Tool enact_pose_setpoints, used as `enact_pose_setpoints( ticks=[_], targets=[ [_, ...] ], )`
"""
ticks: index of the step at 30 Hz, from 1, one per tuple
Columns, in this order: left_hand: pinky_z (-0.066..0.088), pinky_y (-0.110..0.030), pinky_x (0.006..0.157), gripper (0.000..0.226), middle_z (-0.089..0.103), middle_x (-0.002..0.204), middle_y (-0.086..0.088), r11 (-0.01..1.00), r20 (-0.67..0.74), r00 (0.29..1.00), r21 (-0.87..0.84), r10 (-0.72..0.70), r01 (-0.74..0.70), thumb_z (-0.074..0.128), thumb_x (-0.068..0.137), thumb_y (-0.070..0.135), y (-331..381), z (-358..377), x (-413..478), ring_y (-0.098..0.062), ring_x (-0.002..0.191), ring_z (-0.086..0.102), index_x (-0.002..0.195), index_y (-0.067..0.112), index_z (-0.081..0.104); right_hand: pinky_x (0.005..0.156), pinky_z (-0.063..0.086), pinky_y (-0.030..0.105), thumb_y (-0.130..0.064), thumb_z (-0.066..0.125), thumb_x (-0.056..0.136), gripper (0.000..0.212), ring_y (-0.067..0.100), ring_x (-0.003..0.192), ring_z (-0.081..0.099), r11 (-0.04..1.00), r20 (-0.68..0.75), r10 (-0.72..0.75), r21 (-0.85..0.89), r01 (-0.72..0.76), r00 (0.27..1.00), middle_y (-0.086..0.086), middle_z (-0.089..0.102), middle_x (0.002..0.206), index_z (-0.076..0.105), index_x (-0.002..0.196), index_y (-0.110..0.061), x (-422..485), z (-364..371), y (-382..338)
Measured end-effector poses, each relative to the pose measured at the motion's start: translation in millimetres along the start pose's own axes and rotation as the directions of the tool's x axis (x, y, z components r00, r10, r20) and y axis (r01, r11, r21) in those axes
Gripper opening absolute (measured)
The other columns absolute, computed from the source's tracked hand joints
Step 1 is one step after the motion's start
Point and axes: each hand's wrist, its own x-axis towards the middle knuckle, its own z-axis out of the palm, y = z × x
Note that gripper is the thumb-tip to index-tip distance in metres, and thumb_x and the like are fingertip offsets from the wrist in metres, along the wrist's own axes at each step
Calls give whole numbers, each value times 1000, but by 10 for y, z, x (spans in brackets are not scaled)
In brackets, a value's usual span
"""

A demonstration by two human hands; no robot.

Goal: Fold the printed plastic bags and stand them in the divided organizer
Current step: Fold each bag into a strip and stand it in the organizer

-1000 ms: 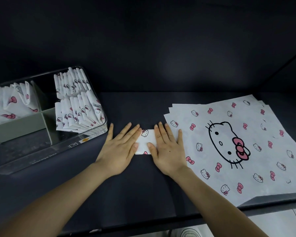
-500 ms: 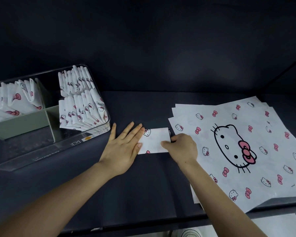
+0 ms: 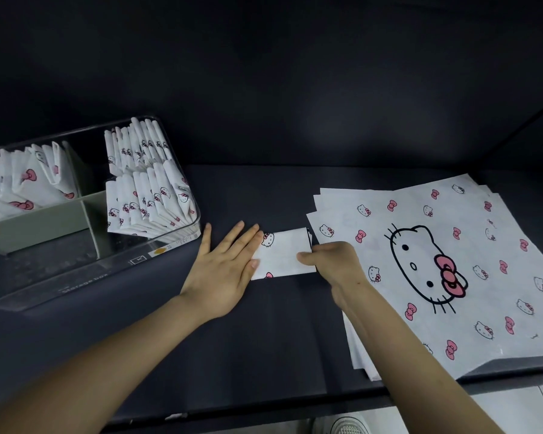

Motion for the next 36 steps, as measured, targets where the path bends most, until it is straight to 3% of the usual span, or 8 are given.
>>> enact_pose_setpoints(
  ticks=[5, 9, 15, 20, 22, 26, 31, 36],
  targets=[
    [1, -51, 114, 60, 31, 154, 5, 1000, 26, 1000, -22, -3, 3, 6, 103, 44, -9, -12, 5, -14, 145, 19, 148, 16, 32, 57, 48, 37, -3, 60, 79, 27, 17, 58, 37, 982, -49, -186, -17, 186, 981, 3, 36, 56, 42, 61, -12, -73, 47, 14],
    [-9, -31, 118, 68, 22, 149, 20, 931, 41, 996, -356, -76, 86, 17, 89, 61, 6, -155, 18, 0, 142, 9, 148, 30, 29, 60, 52, 28, 6, 54, 86, 21, 15, 67, 51, 959, -36, -255, 116, 257, 966, 0, 54, 64, 52, 79, -14, -173, -32, 15],
    [53, -21, 71, 17, 73, 95, -1, 134, 376, 903, -904, -209, 407, 59, 92, 24, 249, -834, 74, -11, 90, 67, 108, 22, 66, 52, 41, 12, 6, 56, 89, 21, 0, 61, 58, 931, 176, -316, 249, 268, 932, -5, 72, 78, 65, 96, -11, -267, -333, -91],
    [50, -14, 70, 26, 72, 80, -2, 323, 163, 939, -910, -302, 261, 65, 89, 9, 336, -1099, 97, -11, 78, 68, 103, 31, 64, 73, 44, 16, -9, 68, 85, 32, 6, 87, 61, 895, 28, -429, 145, 421, 903, -10, 68, 100, 62, 110, -29, -290, -240, -158],
    [48, -14, 69, 29, 70, 75, -2, 304, 70, 914, -931, -400, 204, 64, 89, 8, 350, -1140, 97, -9, 74, 65, 104, 33, 64, 86, 37, 6, -28, 72, 81, 34, -7, 106, 53, 785, -101, -619, -48, 617, 779, -24, 59, 112, 58, 107, -44, -423, -183, -212],
    [47, -16, 65, 24, 67, 71, 2, 235, -2, 859, -962, -513, 138, 64, 89, 7, 339, -1242, 138, -6, 70, 59, 100, 28, 69, 105, 23, 11, -53, 66, 72, 49, -13, 126, 36, 460, 34, -877, -229, 858, 479, -21, 52, 132, 64, 117, -34, -577, 19, -262],
    [53, -21, 61, 18, 70, 74, -2, -81, 145, 800, -989, -583, 120, 55, 93, 4, 265, -1468, 154, -10, 69, 65, 88, 9, 72, 110, 28, 25, -39, 60, 85, 37, 3, 115, 55, 284, 52, -948, -306, 909, 314, -10, 63, 124, 66, 117, -22, -528, 188, -405],
    [55, -28, 65, 19, 72, 78, -8, 57, 68, 857, -992, -511, 113, 56, 94, 21, 25, -1680, 6, -16, 70, 67, 94, 10, 71, 70, 48, 13, -24, 59, 90, 16, 0, 84, 65, 532, 6, -847, -35, 846, 532, -17, 70, 95, 72, 101, -25, -726, 238, -655]
  ],
)
